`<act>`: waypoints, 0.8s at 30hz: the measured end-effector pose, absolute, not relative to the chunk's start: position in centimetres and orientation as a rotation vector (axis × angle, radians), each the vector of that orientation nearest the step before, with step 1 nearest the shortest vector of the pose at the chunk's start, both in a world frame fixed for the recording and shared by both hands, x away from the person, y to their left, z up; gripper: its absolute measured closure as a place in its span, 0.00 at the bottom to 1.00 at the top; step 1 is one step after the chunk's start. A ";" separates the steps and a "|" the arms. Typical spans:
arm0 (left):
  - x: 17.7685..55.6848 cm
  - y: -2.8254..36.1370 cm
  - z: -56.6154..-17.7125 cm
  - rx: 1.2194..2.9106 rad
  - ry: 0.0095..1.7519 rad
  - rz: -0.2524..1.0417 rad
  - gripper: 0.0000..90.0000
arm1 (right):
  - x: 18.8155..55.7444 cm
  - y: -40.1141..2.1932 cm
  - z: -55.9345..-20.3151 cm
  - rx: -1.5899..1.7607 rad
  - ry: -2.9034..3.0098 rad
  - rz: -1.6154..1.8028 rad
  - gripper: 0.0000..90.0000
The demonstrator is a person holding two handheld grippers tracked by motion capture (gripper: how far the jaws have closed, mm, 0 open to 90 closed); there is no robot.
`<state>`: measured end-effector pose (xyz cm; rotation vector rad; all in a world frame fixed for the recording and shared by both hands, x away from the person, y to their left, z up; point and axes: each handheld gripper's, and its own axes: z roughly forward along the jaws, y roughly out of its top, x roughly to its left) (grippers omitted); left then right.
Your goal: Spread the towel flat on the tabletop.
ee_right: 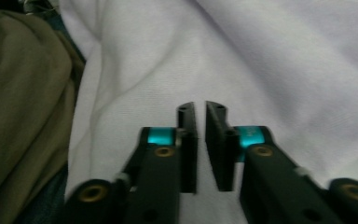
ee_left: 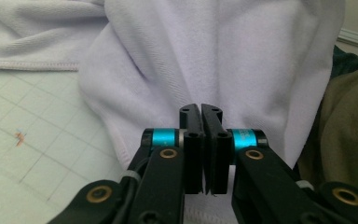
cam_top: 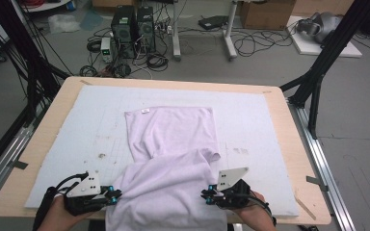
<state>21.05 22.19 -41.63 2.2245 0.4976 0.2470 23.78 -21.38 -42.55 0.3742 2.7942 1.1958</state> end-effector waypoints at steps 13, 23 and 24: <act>24.4 20.0 -43.8 2.278 0.525 0.188 0.95 | 25.5 -20.6 -44.2 0.367 2.829 1.177 0.98; 19.0 21.7 -40.9 2.208 0.447 0.225 0.96 | 20.7 -20.9 -41.9 0.222 2.856 1.284 0.98; 18.5 21.8 -40.4 2.178 0.420 0.219 0.94 | 19.9 -21.0 -41.3 0.192 2.854 1.309 0.97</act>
